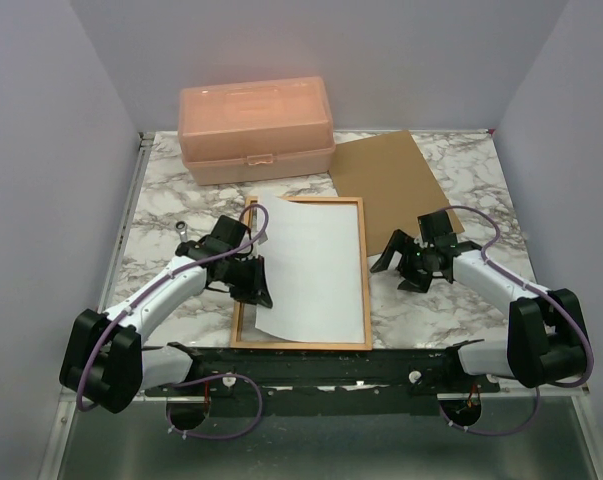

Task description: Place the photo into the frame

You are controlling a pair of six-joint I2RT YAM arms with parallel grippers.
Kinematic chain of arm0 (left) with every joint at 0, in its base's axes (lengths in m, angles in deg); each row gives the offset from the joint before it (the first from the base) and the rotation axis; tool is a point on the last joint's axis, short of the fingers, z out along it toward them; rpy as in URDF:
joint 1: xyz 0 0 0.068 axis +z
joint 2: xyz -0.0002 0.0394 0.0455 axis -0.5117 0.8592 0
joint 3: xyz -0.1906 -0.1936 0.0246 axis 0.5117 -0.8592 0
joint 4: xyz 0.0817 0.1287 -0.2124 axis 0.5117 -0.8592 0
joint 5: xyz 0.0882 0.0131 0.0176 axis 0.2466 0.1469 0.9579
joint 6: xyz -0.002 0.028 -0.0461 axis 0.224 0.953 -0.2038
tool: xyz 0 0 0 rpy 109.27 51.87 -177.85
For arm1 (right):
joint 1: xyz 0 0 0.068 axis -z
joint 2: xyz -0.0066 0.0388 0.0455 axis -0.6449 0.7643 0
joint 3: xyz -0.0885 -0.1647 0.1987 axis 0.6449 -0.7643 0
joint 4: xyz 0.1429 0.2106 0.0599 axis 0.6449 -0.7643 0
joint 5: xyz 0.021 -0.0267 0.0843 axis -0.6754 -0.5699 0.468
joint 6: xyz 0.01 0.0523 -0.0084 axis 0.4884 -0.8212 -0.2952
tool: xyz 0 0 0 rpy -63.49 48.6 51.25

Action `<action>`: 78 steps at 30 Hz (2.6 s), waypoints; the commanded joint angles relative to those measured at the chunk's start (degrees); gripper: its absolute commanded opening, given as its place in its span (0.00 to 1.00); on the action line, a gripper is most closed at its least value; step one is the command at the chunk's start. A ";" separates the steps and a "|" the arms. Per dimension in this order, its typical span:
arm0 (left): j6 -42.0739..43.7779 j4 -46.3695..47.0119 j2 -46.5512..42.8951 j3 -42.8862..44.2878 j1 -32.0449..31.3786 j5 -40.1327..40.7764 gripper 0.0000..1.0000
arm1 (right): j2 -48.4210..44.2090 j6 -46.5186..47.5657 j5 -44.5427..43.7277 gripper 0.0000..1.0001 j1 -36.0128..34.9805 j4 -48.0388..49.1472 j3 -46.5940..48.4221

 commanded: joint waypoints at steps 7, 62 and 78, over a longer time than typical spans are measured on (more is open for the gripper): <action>-0.82 -3.20 0.05 3.04 -1.29 7.15 0.59 | 0.46 0.05 2.29 1.00 0.12 1.81 -1.45; -11.98 15.84 -27.24 1.30 -12.48 14.57 0.99 | 13.92 -8.57 5.31 1.00 -17.35 14.24 3.37; -10.60 14.91 -25.78 1.14 -12.36 14.25 0.98 | 22.67 -6.71 0.20 1.00 -21.33 10.54 16.06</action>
